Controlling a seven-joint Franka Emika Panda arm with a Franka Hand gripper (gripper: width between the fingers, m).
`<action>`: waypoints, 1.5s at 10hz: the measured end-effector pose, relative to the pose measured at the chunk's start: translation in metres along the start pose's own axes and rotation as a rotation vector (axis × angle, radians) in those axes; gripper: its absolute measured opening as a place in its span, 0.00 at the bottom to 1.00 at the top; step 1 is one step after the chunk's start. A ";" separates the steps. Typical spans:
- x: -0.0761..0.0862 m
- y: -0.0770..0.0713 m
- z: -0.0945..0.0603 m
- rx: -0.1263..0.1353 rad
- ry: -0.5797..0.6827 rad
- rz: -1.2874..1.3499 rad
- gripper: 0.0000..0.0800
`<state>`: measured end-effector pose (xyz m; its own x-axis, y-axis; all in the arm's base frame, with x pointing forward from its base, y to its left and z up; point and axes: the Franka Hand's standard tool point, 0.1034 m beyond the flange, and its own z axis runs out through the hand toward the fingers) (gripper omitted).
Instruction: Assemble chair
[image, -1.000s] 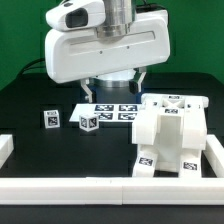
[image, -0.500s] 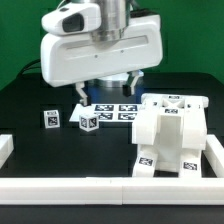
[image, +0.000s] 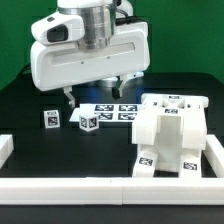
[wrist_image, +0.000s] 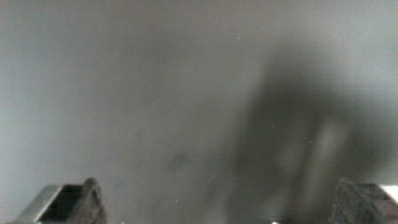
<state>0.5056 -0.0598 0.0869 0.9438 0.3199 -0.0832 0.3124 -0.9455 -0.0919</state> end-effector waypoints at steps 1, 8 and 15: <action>-0.006 0.012 0.000 0.029 -0.049 0.083 0.81; -0.037 0.028 0.018 0.190 -0.240 0.512 0.81; -0.048 0.026 0.034 0.434 -0.767 0.583 0.81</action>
Offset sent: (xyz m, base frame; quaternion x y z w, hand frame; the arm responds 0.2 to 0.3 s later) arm -0.0104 0.0152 0.0007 0.0810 -0.0431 0.3166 0.9441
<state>0.4643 -0.0979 0.0550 0.5672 -0.0808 -0.8196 -0.3757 -0.9110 -0.1702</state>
